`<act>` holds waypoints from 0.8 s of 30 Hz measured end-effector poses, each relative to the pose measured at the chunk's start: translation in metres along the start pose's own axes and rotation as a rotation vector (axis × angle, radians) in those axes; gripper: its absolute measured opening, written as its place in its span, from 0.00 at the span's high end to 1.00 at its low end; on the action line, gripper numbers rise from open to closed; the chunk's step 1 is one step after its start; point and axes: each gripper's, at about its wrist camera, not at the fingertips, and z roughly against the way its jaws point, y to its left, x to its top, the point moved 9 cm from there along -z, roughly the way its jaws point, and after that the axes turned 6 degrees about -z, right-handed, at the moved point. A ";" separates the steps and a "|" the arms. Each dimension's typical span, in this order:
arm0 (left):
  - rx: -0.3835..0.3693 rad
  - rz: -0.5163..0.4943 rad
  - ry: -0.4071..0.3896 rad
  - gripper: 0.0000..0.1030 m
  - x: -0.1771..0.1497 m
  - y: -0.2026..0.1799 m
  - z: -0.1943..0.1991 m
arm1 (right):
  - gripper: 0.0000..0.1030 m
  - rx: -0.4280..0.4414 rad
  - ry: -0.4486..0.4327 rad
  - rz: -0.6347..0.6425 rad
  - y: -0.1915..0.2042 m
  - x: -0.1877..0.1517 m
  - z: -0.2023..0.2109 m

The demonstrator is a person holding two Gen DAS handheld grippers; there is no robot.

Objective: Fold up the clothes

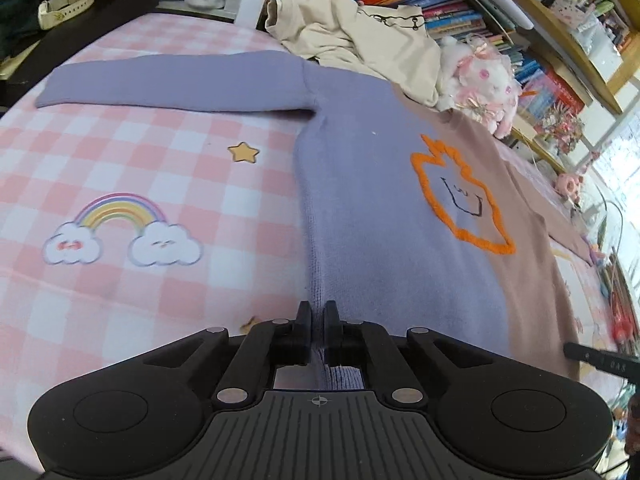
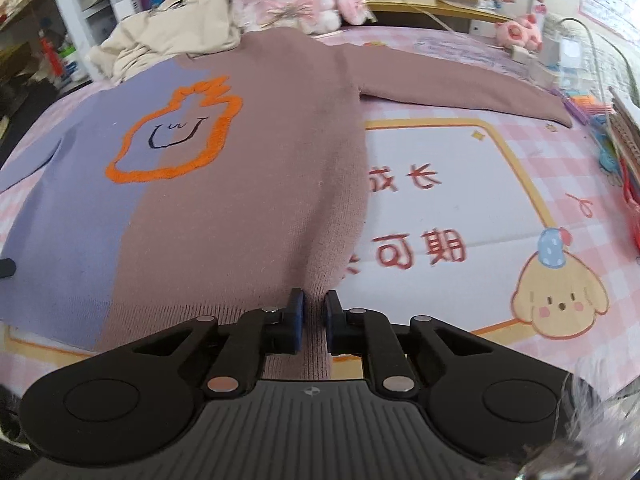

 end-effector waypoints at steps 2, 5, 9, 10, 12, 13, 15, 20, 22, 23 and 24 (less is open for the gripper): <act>0.008 -0.025 0.003 0.96 -0.004 0.002 0.006 | 0.90 0.010 0.001 0.010 0.005 -0.004 0.002; 0.011 -0.057 0.008 0.96 -0.009 0.004 0.011 | 0.90 0.003 -0.011 0.028 0.010 -0.008 0.003; 0.016 -0.066 0.017 0.92 -0.008 0.003 0.007 | 0.83 -0.016 -0.012 0.017 0.008 -0.007 0.003; 0.016 -0.072 0.021 0.91 -0.008 0.001 0.007 | 0.79 -0.024 -0.013 0.017 0.007 -0.007 0.004; 0.008 -0.101 0.024 0.81 -0.009 -0.003 0.009 | 0.67 -0.039 -0.017 0.016 0.004 -0.008 0.007; 0.004 -0.115 0.026 0.81 -0.010 -0.005 0.010 | 0.67 -0.041 -0.018 0.012 0.003 -0.008 0.007; 0.001 -0.140 0.027 0.85 -0.011 -0.008 0.009 | 0.76 -0.041 -0.019 0.003 0.002 -0.009 0.007; -0.026 -0.129 0.049 0.95 -0.011 -0.011 0.005 | 0.90 -0.041 -0.021 -0.020 0.001 -0.010 0.007; -0.029 -0.141 0.052 0.95 -0.012 -0.011 0.005 | 0.90 -0.041 -0.022 -0.029 0.001 -0.011 0.008; -0.030 -0.149 0.053 0.95 -0.012 -0.012 0.006 | 0.90 -0.041 -0.022 -0.034 0.000 -0.011 0.008; -0.030 -0.150 0.052 0.95 -0.012 -0.010 0.007 | 0.90 -0.041 -0.023 -0.038 0.000 -0.011 0.008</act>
